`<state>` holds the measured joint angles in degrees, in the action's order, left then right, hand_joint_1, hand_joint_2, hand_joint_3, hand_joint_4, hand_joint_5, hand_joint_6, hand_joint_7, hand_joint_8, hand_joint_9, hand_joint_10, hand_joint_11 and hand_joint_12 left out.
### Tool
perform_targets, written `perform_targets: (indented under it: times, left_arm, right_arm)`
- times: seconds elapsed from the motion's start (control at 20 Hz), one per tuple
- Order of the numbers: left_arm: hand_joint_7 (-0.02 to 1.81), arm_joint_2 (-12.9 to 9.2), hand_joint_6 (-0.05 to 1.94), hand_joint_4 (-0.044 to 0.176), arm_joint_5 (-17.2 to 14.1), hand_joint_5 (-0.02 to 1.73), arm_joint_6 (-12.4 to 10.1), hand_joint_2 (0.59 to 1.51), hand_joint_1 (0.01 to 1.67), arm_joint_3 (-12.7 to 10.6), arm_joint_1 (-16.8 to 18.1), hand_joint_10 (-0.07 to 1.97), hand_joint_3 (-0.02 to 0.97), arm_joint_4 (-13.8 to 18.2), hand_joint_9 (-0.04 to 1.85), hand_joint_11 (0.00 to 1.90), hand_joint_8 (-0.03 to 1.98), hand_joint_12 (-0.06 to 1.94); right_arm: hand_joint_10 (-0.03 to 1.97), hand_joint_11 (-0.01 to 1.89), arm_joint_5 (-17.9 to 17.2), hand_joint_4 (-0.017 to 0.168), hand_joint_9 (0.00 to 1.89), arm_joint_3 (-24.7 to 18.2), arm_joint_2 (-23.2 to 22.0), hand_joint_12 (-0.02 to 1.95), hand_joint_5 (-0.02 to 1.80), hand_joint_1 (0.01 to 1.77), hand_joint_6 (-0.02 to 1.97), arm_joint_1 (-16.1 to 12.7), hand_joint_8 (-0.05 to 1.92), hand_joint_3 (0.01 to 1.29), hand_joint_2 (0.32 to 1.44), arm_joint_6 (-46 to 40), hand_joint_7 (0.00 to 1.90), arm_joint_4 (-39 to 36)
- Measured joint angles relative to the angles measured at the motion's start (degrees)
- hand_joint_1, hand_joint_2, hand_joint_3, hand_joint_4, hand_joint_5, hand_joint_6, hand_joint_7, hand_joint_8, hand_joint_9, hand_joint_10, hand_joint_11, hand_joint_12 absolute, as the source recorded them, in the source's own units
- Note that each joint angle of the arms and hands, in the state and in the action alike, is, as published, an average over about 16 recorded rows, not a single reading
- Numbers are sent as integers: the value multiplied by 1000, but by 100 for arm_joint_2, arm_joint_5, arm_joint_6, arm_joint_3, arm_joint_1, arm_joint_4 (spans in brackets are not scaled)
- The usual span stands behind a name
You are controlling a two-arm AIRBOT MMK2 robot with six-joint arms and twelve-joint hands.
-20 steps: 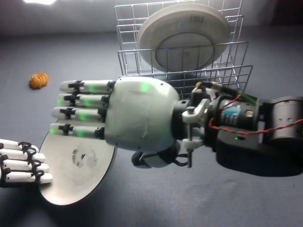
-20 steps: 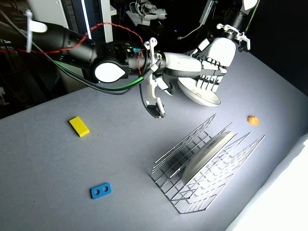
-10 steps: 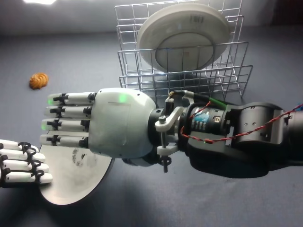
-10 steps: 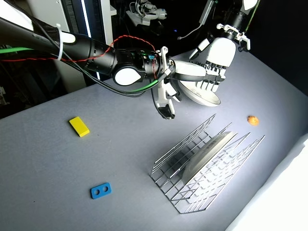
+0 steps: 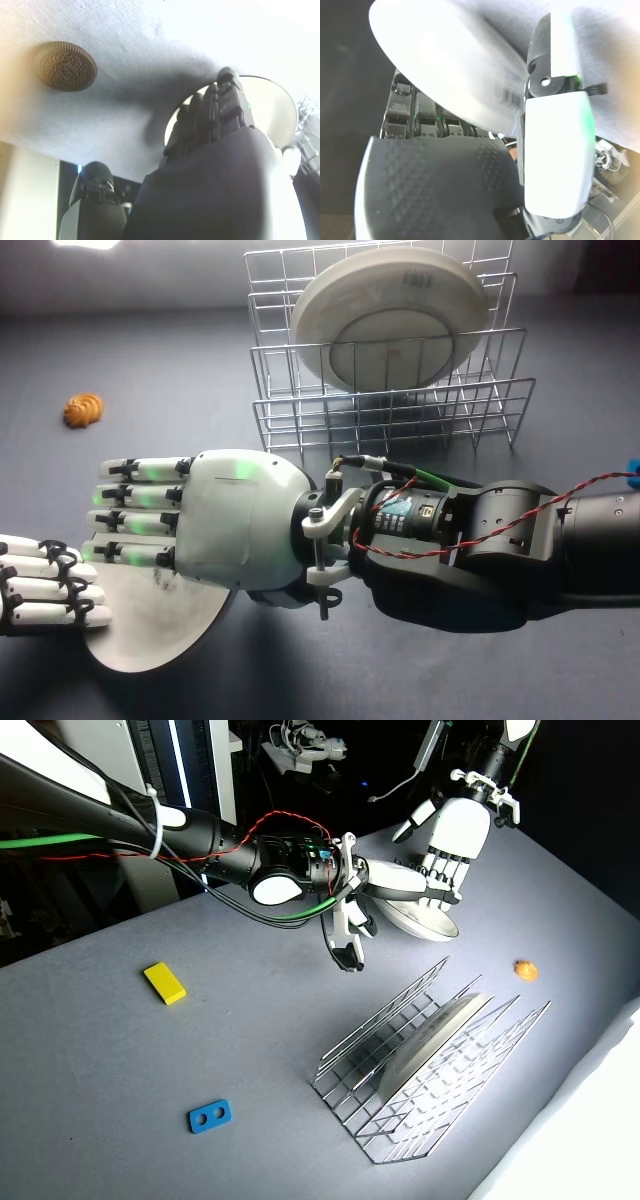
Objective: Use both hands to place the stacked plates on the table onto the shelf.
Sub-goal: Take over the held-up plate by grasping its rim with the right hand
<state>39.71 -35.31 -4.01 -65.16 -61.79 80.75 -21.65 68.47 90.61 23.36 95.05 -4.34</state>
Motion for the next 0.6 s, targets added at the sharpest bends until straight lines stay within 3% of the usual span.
perform_targets:
  times: [0.4, 0.6]
  left_arm:
    - [-9, 16, -21, -7, -17, -4, 0, 1104, 21, -26, -20, -27, 16, -42, -17, 22, -2, -3]
    - [-9, 23, -21, -7, -26, -4, 1, 1106, 21, -41, -28, -28, 16, -58, -18, 22, -1, -3]
  right_arm:
    - [10, 22, 8, 4, 27, 92, 101, 47, 41, 1054, 27, -33, 13, 12, 940, 102, 23, 127]
    - [31, 37, 19, 4, 131, 98, 112, 317, 171, 1052, 33, -60, 14, 12, 928, 105, 147, 132]
